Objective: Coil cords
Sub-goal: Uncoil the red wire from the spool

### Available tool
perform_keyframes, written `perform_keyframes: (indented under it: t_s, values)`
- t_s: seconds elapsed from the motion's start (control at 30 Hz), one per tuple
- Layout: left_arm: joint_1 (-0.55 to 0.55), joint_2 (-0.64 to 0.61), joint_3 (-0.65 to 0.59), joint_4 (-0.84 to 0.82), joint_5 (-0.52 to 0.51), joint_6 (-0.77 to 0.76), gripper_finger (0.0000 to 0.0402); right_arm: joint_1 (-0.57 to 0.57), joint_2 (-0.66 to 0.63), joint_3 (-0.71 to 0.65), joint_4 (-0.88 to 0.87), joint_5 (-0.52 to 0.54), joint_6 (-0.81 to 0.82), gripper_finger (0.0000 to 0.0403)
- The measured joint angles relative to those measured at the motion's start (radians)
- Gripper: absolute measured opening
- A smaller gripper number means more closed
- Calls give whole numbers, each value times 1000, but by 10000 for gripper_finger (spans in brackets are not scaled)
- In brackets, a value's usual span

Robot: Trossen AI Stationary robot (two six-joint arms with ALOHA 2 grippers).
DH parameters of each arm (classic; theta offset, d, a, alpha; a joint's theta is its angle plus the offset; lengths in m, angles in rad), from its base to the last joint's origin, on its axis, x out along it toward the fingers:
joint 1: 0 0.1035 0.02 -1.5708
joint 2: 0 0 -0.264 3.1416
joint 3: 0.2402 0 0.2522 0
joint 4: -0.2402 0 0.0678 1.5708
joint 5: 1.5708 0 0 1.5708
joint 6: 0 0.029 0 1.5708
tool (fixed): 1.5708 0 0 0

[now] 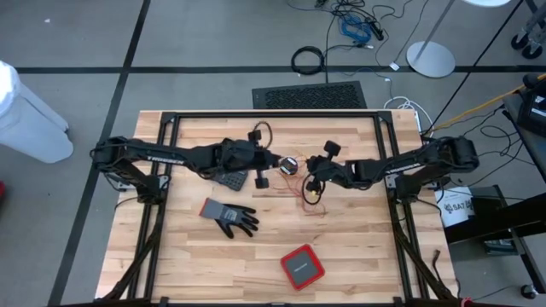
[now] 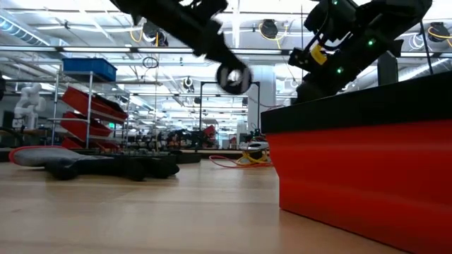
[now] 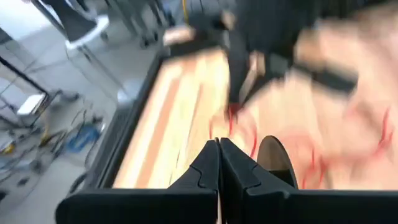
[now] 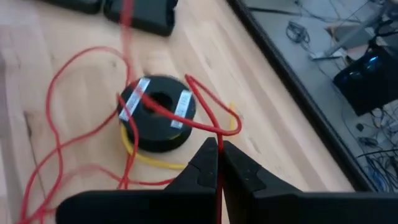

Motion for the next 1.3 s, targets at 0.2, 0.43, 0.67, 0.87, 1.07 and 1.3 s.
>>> perform_keyframes:
  t_s: [0.2, 0.43, 0.67, 0.87, 1.07, 1.3]
  values:
    - [-30, 0, -2, -151, -201, 97, 0, 10, -69, 0, -4, 18, -4, 0]
    - [-57, 1, -7, -88, -396, 191, 0, 97, -153, 0, 49, -49, -82, 0]
    - [-48, 1, -7, 143, -493, 272, 0, 205, -161, 0, 184, -100, -158, 0]
    - [-47, 1, -7, 217, -457, 293, 0, 238, -160, 0, 177, -49, -176, 0]
    - [-51, 2, -7, 213, -412, 291, 0, 238, -160, 0, 164, -8, -188, 0]
    - [-60, 2, -7, 209, -399, 294, 0, 223, -160, 0, 64, 127, -145, 7]
